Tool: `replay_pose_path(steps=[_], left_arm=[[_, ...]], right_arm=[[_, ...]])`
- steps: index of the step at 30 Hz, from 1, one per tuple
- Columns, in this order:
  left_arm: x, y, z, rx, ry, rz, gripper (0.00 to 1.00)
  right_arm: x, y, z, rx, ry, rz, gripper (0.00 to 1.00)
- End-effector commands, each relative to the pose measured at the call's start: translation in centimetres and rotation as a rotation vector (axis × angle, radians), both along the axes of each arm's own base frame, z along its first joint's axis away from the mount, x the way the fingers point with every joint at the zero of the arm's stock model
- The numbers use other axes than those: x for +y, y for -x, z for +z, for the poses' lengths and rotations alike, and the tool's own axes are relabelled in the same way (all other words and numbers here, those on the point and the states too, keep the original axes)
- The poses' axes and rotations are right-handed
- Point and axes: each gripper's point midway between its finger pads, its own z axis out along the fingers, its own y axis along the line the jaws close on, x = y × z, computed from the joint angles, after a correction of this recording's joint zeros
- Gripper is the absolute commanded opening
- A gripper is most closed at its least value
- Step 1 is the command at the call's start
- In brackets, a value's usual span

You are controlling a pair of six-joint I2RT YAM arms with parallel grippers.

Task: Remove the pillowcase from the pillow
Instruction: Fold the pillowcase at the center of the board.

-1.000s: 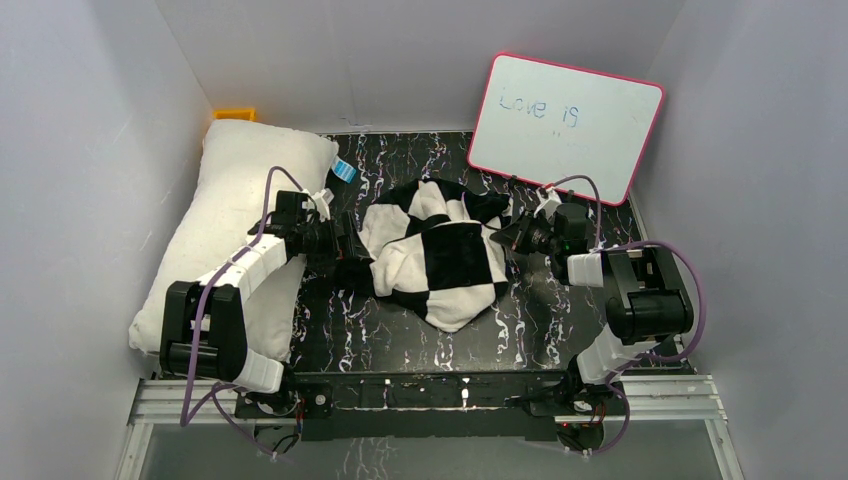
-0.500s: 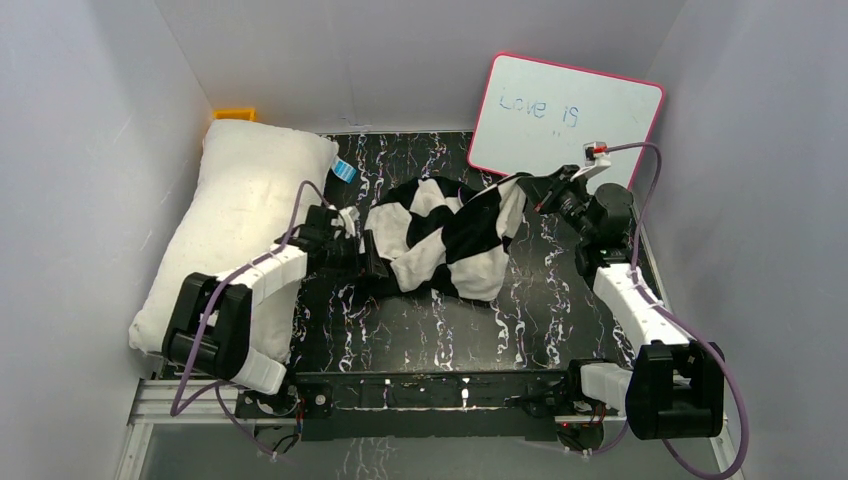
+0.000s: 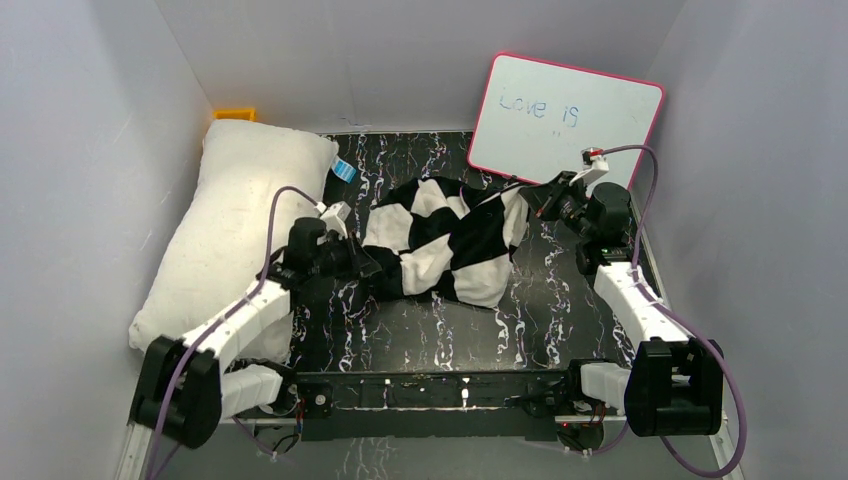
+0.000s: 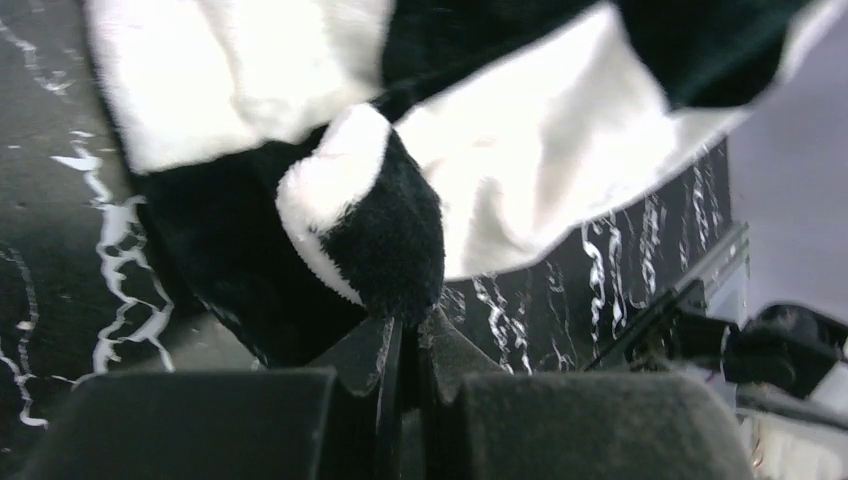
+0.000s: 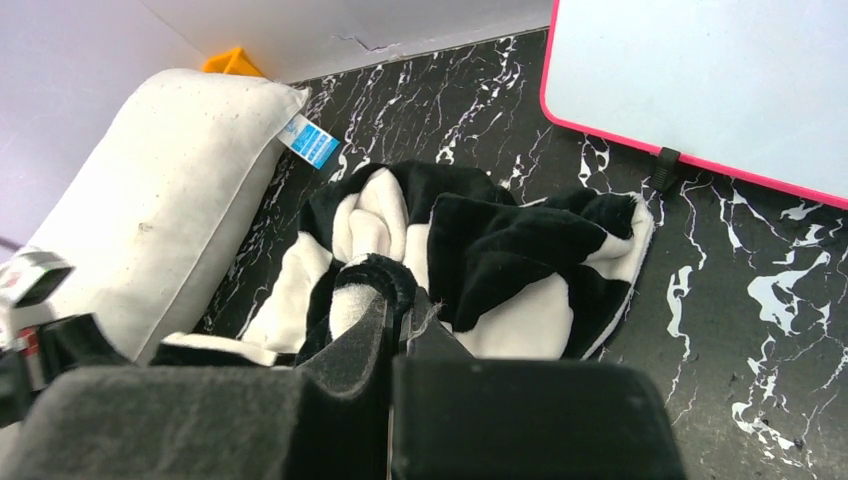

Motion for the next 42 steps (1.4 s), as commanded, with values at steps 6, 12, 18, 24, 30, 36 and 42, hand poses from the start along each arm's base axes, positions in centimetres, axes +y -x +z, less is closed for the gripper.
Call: replay_pose_path(steps=[6, 12, 18, 24, 30, 36, 42], left_arm=[[-2.1, 4.5, 3.1, -0.281, 0.111, -0.065, 0.16], [-1.5, 4.9, -2.1, -0.027, 0.033, 0.025, 0.91], [-1.8, 2.9, -2.6, -0.06, 0.007, 0.038, 0.92], [-1.5, 2.2, -2.8, -0.079, 0.004, 0.079, 0.91], [0.3, -0.4, 0.1, -0.235, -0.017, 0.182, 0.9], [-0.1, -1.2, -0.6, -0.108, 0.059, 0.17, 0.85], [-1.2, -0.9, -2.3, -0.019, 0.102, 0.145, 0.76]], right_arm=[[-0.9, 0.0, 1.0, -0.059, 0.026, -0.035, 0.0], [-0.8, -0.3, 0.7, -0.05, 0.033, -0.03, 0.0], [-0.8, -0.3, 0.8, -0.05, 0.038, -0.026, 0.0], [-0.8, -0.2, 0.7, -0.049, 0.043, -0.021, 0.0], [-0.5, -0.1, 0.4, -0.043, 0.037, -0.007, 0.0], [-0.5, -0.2, 0.4, -0.042, 0.036, -0.004, 0.0], [-0.5, -0.1, 0.4, -0.04, 0.039, -0.003, 0.0]])
